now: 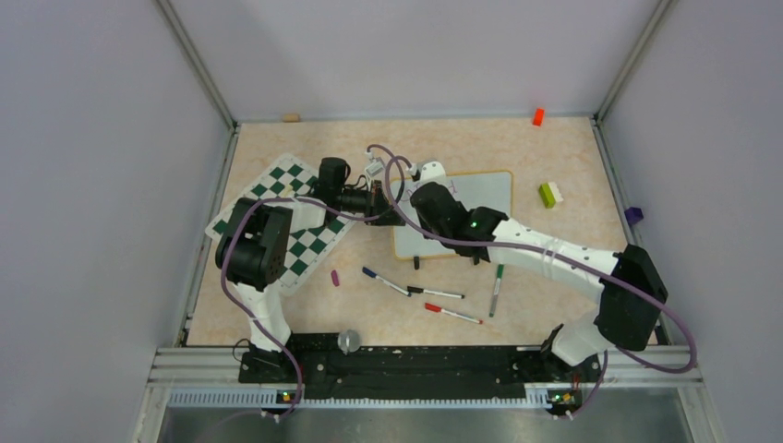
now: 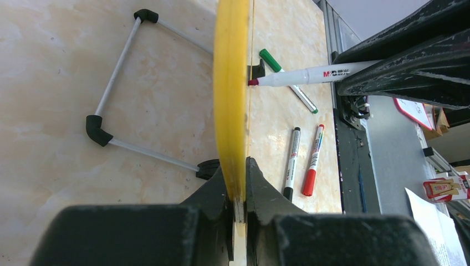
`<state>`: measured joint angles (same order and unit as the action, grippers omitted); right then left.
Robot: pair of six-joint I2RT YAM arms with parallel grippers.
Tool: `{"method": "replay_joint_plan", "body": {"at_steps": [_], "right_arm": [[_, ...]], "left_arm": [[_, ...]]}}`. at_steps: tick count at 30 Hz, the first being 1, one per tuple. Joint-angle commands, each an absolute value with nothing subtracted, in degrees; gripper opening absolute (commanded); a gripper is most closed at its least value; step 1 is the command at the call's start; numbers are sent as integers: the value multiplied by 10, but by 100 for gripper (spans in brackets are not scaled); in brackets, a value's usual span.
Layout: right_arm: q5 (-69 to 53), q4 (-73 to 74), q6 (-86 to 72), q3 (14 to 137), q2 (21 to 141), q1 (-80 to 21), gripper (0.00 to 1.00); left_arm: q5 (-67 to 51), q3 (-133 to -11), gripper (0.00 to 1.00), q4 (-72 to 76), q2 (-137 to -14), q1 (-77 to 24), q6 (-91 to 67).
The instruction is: Write a sentence on the whiteboard
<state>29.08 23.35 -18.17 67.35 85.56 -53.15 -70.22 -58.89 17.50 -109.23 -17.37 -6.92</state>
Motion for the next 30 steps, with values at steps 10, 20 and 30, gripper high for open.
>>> {"method": "replay_joint_plan", "body": {"at_steps": [10, 20, 30], "right_arm": [[289, 239, -193, 644, 834, -529, 0], [313, 245, -186, 659, 825, -524, 0], [305, 251, -177, 685, 810, -517, 0]], "left_arm": [[-688, -587, 0, 154, -1091, -185, -30], [-688, -586, 0, 153, -1090, -185, -30], [-688, -586, 0, 153, -1089, -185, -30]]}}
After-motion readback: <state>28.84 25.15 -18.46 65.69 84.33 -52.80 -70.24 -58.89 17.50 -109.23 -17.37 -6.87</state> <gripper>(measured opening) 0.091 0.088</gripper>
